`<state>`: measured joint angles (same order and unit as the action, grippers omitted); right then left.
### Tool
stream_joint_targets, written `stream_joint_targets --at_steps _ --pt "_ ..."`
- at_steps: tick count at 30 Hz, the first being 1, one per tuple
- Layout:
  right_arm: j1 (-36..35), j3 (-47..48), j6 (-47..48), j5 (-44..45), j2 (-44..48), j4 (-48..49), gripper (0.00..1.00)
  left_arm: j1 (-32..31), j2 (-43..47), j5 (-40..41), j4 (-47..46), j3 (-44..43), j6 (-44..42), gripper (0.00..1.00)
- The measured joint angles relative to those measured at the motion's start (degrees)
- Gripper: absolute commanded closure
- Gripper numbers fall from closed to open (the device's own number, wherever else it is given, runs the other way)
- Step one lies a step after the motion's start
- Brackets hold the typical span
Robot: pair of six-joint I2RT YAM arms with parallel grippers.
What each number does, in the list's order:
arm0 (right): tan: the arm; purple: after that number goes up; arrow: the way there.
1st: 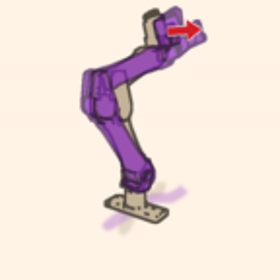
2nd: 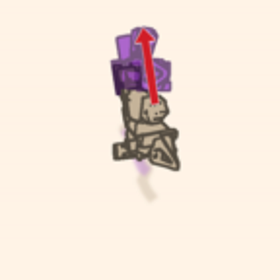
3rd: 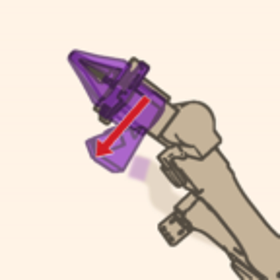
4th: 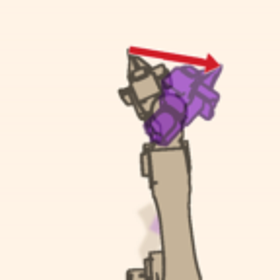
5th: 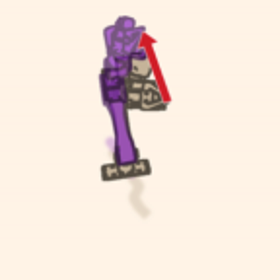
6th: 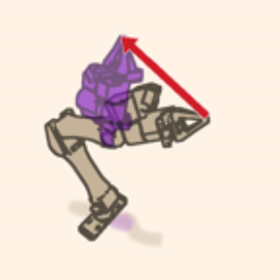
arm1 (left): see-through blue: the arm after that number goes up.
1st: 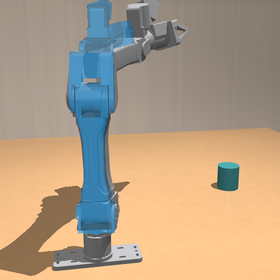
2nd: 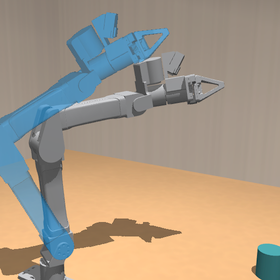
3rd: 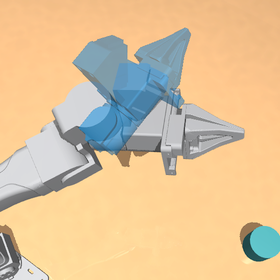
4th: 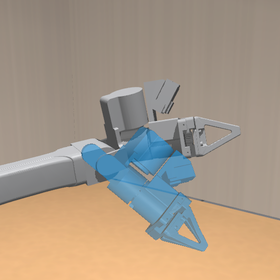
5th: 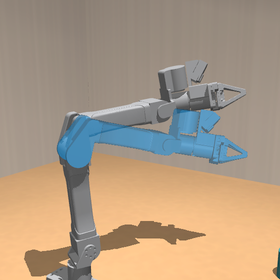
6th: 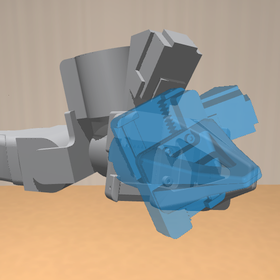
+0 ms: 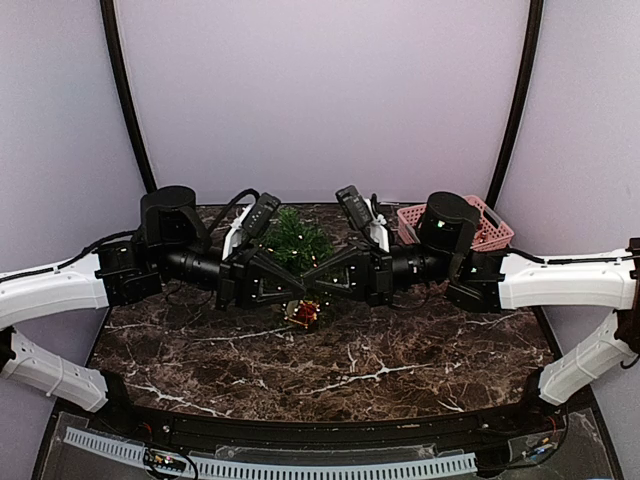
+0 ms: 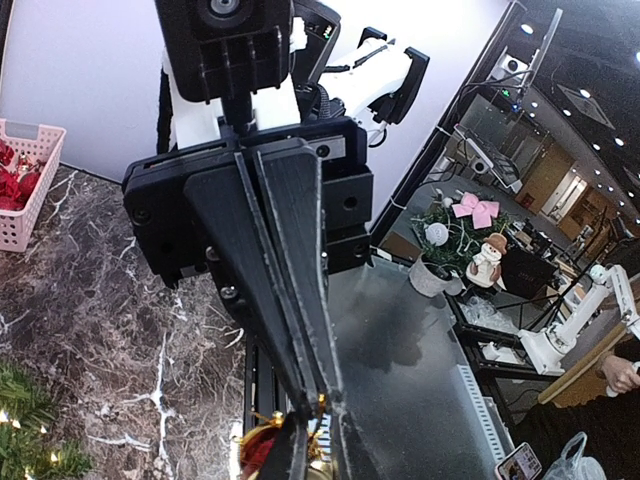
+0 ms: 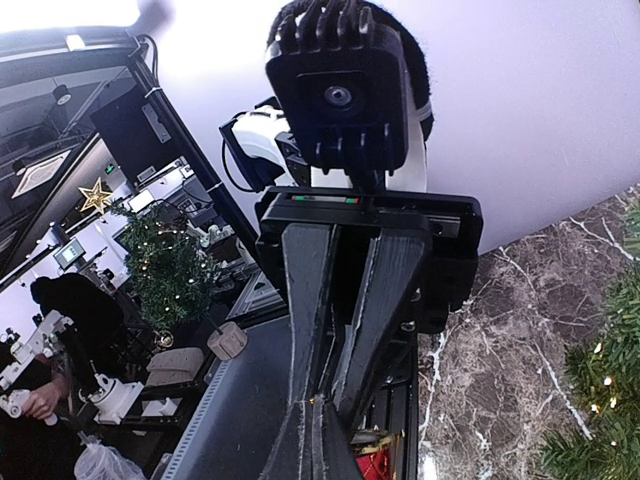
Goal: Decorate the small christmas tree
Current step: Hang the ornament drum on the branch.
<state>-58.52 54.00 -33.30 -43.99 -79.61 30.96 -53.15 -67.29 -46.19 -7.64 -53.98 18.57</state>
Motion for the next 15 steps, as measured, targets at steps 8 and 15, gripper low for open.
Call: stream_joint_targets --at_steps 8,15 --pt "0.0 0.0 0.0 0.0 0.0 0.3 1.0 0.0 0.3 -0.1 -0.3 0.2 0.5 0.92" --pt "0.0 0.0 0.0 0.0 0.0 0.3 1.0 0.0 0.9 0.2 -0.8 0.6 1.0 0.91"
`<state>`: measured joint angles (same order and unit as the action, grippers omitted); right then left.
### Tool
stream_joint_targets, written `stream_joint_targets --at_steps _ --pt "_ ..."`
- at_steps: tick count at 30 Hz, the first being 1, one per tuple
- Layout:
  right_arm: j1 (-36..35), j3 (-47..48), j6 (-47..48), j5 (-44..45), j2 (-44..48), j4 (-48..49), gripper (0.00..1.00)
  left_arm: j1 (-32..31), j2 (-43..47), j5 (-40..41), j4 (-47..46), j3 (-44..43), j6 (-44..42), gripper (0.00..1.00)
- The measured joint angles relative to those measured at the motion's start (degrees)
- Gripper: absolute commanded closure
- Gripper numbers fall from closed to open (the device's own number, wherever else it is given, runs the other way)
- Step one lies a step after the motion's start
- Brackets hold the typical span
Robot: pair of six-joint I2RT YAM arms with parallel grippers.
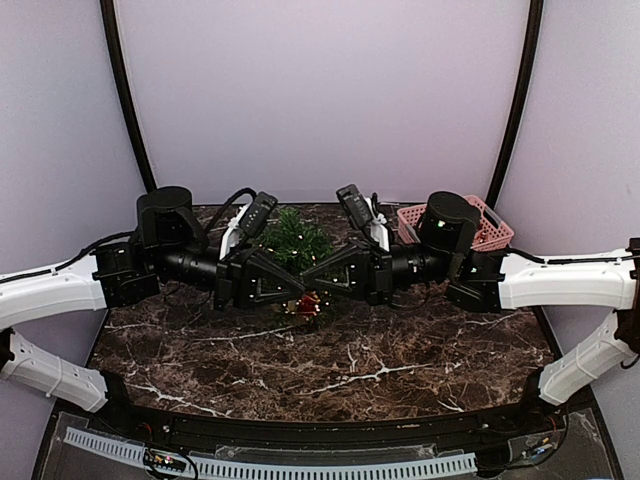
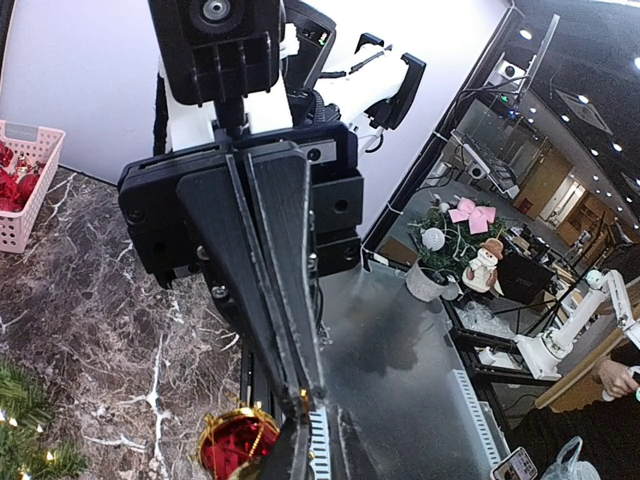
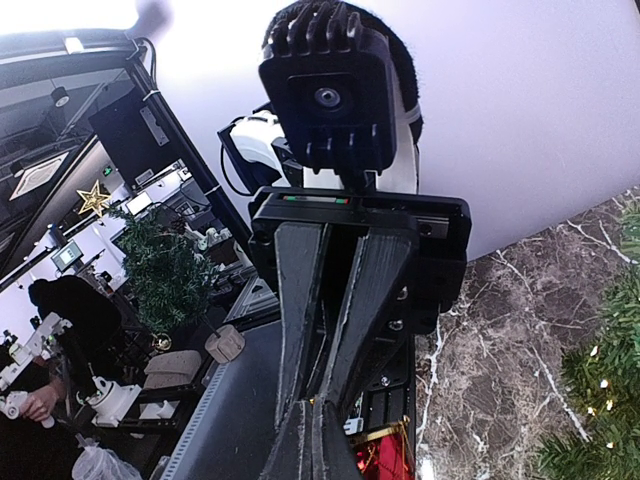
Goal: Decorate the small christmas tree
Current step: Hang the ornament drum on the branch.
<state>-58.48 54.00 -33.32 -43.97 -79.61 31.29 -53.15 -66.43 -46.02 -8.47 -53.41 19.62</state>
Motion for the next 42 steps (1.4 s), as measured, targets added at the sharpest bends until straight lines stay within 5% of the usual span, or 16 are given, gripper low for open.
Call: stream_joint_targets --at_steps 12,20,31,42 --pt "0.0 0.0 0.0 0.0 0.0 0.1 1.0 0.0 0.9 0.9 -0.4 0.5 0.3 0.86" --pt "0.0 0.0 -0.2 -0.2 0.0 0.0 1.0 0.0 1.7 1.7 -1.0 0.8 0.4 1.0" --pt "0.0 0.0 -0.2 -0.8 0.0 -0.3 1.0 0.0 1.9 2.8 -1.3 1.1 0.5 1.0" --pt "0.0 0.9 5.3 3.6 0.8 -11.0 1.0 0.5 4.7 10.6 0.0 2.9 -0.7 1.0"
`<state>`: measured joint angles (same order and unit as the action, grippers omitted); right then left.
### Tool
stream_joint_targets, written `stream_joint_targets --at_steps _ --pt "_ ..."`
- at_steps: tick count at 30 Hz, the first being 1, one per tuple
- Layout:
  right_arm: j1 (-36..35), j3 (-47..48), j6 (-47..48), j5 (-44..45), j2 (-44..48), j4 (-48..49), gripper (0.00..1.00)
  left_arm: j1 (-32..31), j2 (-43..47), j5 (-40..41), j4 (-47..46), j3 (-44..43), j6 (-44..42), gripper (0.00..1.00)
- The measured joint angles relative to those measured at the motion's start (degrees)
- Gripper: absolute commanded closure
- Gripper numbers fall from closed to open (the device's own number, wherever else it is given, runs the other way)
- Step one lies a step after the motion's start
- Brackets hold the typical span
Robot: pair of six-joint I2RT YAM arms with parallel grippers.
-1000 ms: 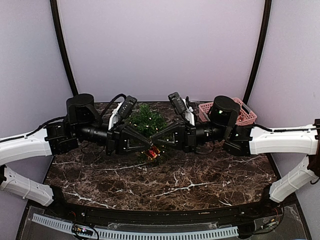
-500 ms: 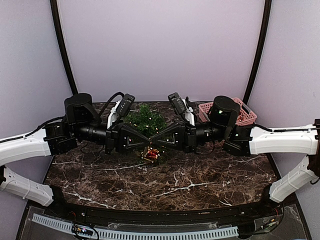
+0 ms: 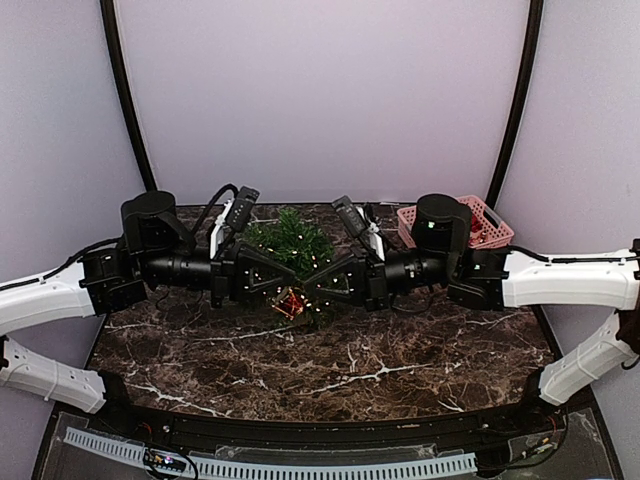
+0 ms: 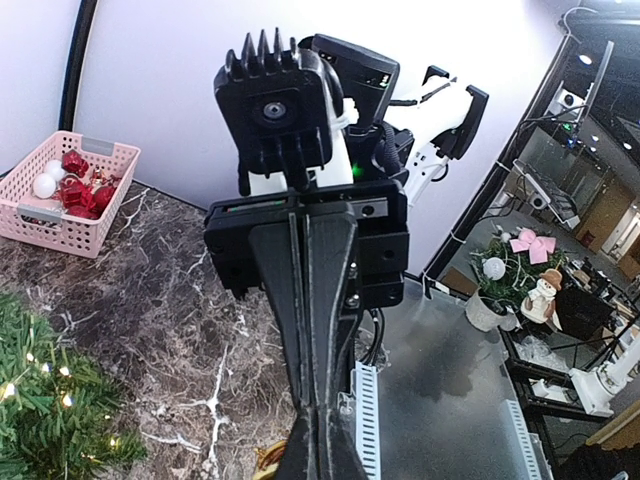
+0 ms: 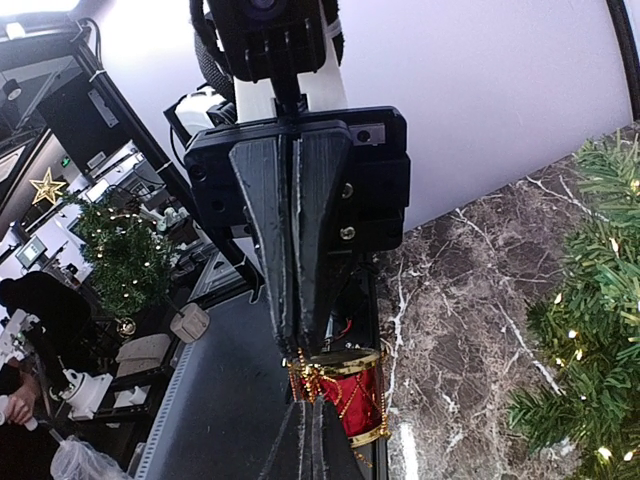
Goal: Decorate the small christmas tree
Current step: Hang the ornament drum on the branch.
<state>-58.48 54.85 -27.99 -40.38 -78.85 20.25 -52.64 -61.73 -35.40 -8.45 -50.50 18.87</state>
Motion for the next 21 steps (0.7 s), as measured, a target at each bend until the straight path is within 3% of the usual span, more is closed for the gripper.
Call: stream_joint_targets --at_steps 21 --pt "0.0 -1.8 -1.9 8.4 -5.4 2.5 1.0 0.0 -1.5 9.0 1.8 5.9 -2.0 1.0"
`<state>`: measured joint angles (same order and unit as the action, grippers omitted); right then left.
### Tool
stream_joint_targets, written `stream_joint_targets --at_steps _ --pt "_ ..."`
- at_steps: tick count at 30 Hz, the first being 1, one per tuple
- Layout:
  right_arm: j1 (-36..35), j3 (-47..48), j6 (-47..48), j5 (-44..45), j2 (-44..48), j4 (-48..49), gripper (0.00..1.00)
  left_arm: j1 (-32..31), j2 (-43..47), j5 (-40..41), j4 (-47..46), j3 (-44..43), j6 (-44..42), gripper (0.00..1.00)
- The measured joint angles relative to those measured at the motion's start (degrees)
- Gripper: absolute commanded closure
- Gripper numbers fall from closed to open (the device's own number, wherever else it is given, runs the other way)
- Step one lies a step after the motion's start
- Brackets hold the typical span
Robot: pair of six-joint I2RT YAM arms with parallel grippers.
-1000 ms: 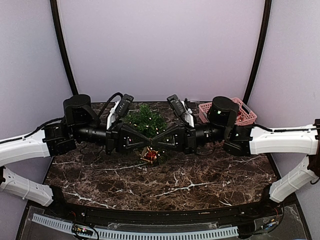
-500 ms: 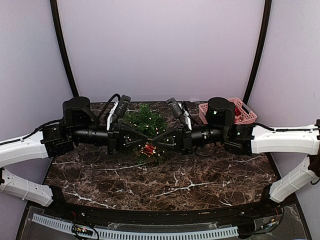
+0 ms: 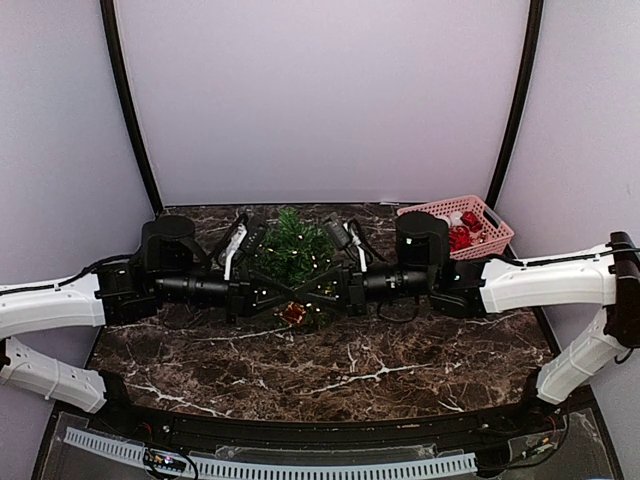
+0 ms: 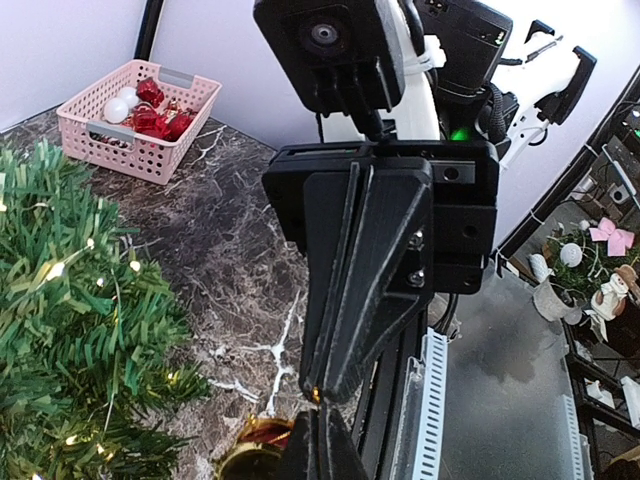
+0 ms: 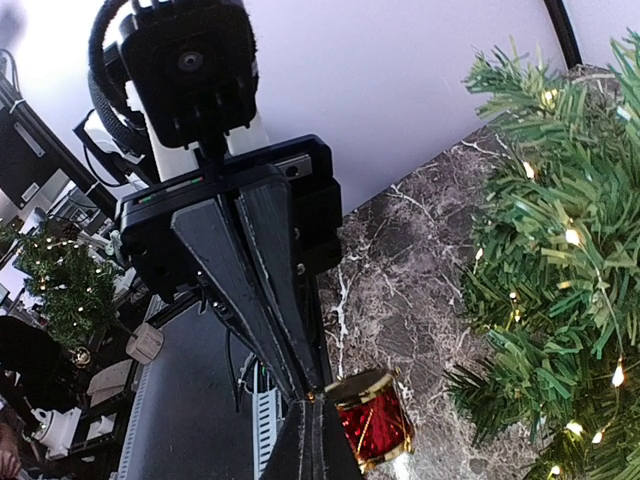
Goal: Decorate the small christmas tree
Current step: Hang the ornament drum on the branch.
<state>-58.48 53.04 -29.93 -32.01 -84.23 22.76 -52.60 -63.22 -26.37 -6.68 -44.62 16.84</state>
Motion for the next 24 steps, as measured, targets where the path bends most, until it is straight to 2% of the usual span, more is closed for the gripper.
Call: stream_joint_targets --at_steps 24 --pt "0.3 -0.7 -0.4 7.5 -1.8 -2.8 1.0 0.0 -4.6 9.2 -2.8 2.2 -0.4 1.0"
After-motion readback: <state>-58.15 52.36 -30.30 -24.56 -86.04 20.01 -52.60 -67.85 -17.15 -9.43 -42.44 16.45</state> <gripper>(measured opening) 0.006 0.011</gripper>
